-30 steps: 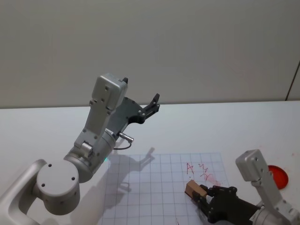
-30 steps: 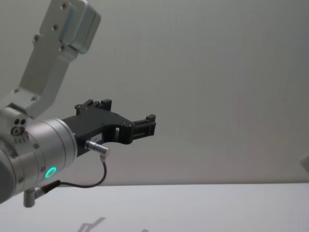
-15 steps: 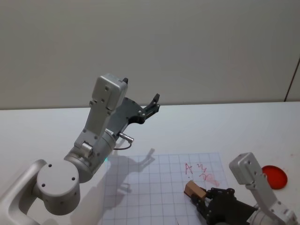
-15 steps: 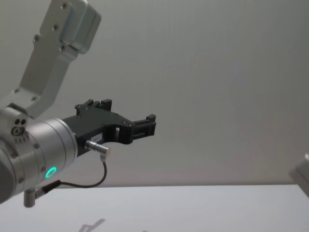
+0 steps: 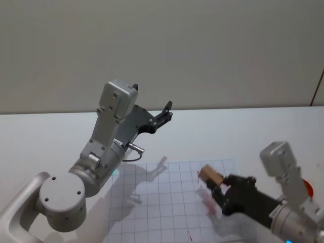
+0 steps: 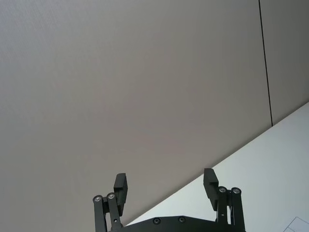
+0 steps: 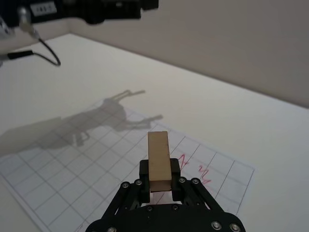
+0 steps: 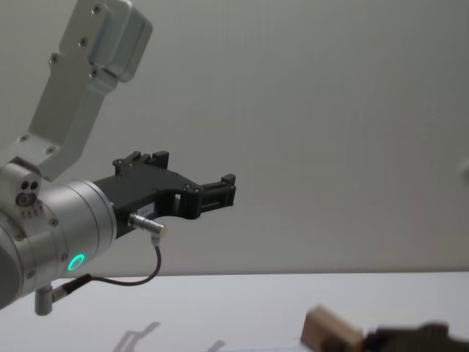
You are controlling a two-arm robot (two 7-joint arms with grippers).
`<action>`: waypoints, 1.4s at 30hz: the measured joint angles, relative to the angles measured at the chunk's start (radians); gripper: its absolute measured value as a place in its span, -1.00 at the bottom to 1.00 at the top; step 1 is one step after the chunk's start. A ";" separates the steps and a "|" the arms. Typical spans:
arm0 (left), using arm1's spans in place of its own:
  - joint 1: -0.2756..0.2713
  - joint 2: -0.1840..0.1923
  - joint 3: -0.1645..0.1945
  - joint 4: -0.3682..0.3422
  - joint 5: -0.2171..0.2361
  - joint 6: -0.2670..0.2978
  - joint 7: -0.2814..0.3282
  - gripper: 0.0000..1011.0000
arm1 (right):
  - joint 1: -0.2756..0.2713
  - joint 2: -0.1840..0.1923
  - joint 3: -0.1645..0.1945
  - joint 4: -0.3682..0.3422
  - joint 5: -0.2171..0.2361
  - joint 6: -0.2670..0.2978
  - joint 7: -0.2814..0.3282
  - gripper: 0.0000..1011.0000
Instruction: Use the one hand to pick up the stamp and affix it onto the A4 paper.
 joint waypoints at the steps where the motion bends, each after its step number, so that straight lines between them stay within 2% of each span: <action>1: 0.000 0.000 0.000 0.000 0.000 0.000 0.000 0.98 | 0.001 0.001 0.005 -0.010 0.012 -0.008 -0.010 -0.57; 5: 0.000 0.000 0.000 0.000 0.000 0.000 0.000 0.98 | 0.000 0.013 0.026 -0.037 0.050 -0.031 -0.048 -0.57; 9: 0.000 0.000 0.000 0.000 0.000 0.000 0.000 0.98 | -0.006 0.026 0.041 -0.052 0.069 -0.040 -0.072 -0.57; 16: 0.000 0.000 0.000 0.000 0.000 0.000 0.000 0.98 | -0.034 0.074 0.083 -0.077 0.094 -0.044 -0.146 -0.57; 24: 0.000 0.000 0.000 0.000 0.000 0.000 0.000 0.98 | -0.072 0.130 0.127 -0.085 0.094 -0.030 -0.216 -0.57; 29: 0.000 0.000 0.000 0.000 0.000 0.000 0.000 0.98 | -0.098 0.167 0.154 -0.084 0.078 -0.014 -0.269 -0.57; 35: 0.000 0.000 0.000 0.000 0.000 0.000 0.000 0.98 | -0.118 0.190 0.172 -0.076 0.064 0.002 -0.302 -0.57; 42: 0.000 0.000 0.000 0.000 0.000 0.000 0.000 0.98 | -0.136 0.200 0.180 -0.067 0.055 0.020 -0.317 -0.57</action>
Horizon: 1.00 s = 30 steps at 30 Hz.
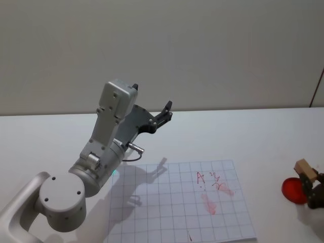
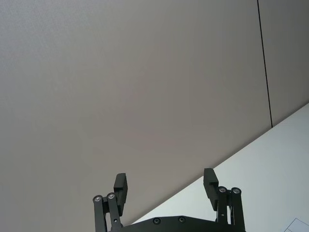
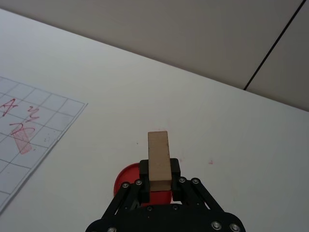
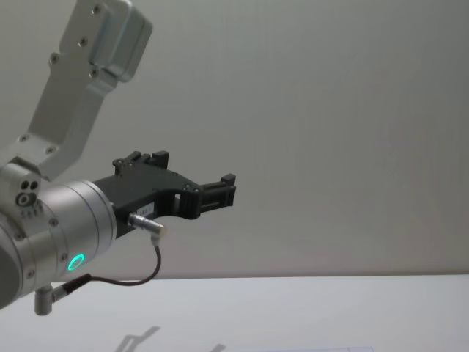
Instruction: Use the one hand to pick up the stamp and affix it onto the A4 paper.
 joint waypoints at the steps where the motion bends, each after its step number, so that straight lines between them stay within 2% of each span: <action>1: 0.000 0.000 0.000 0.000 0.000 0.000 0.000 0.98 | -0.002 0.001 0.000 0.001 -0.001 0.002 -0.001 -0.57; 21: 0.000 0.000 0.000 0.000 0.000 0.000 0.000 0.98 | -0.040 -0.001 0.007 0.013 0.003 0.017 -0.012 -0.57; 25: 0.000 0.000 0.000 0.000 0.000 0.000 0.000 0.98 | -0.042 -0.003 0.007 0.014 0.004 0.015 -0.010 -0.45; 28: 0.000 0.000 0.000 0.000 0.000 0.000 0.000 0.98 | -0.043 -0.004 0.007 0.015 0.004 0.013 -0.008 -0.16; 30: 0.000 0.000 0.000 0.000 0.000 0.000 0.000 0.98 | -0.044 -0.005 0.007 0.016 0.004 0.013 -0.008 -0.07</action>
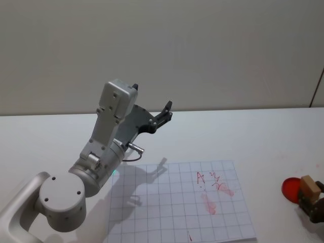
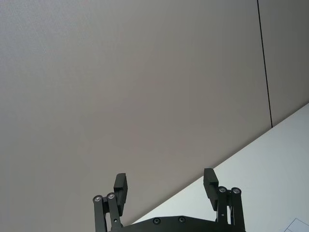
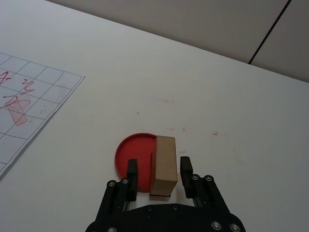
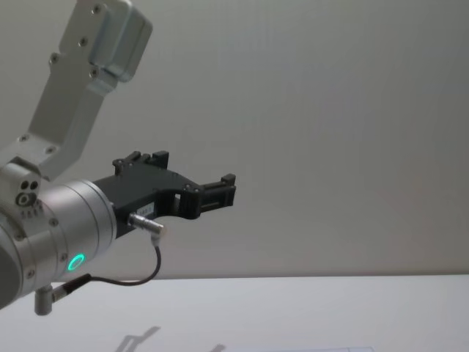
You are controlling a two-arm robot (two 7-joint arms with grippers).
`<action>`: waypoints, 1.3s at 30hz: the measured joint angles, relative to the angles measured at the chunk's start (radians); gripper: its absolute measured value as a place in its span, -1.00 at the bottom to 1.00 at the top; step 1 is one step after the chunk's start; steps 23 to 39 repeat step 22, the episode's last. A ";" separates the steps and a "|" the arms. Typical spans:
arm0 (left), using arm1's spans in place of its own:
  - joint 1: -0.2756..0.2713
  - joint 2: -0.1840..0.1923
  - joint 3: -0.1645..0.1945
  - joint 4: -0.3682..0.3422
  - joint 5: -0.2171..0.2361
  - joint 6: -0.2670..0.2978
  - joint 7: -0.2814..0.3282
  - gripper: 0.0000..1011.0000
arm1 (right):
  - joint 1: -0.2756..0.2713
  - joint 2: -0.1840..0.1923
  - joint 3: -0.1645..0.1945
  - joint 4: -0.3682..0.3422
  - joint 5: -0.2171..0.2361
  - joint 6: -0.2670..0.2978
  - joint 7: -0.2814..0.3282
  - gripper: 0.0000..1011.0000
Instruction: Use the one hand to pick up the stamp and affix it onto the A4 paper.
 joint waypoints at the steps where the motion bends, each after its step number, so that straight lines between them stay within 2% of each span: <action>1: 0.000 0.000 0.000 0.000 0.000 0.000 0.000 0.98 | 0.000 0.000 0.000 0.000 0.000 0.000 0.000 -0.05; 5: 0.000 0.000 0.000 0.000 0.000 0.000 0.000 0.98 | -0.001 -0.001 0.000 0.001 0.001 -0.001 0.001 0.29; 6: 0.000 0.000 0.000 0.000 0.000 0.000 0.000 0.98 | -0.001 -0.001 0.000 0.001 0.001 -0.001 0.002 0.29; 10: 0.000 0.000 0.000 0.000 0.000 0.000 0.000 0.98 | -0.002 -0.001 -0.001 0.002 0.001 -0.002 0.002 0.59; 14: 0.000 0.000 0.000 0.000 0.000 0.000 0.000 0.98 | -0.002 -0.002 -0.001 0.002 0.001 -0.003 0.003 0.73; 18: 0.000 0.000 0.000 0.000 0.000 0.000 0.000 0.98 | -0.002 -0.002 -0.001 0.002 0.001 -0.004 0.003 0.98; 39: 0.000 0.000 0.000 0.000 0.000 0.000 0.000 0.98 | -0.003 -0.003 -0.001 0.003 0.001 -0.004 0.004 0.98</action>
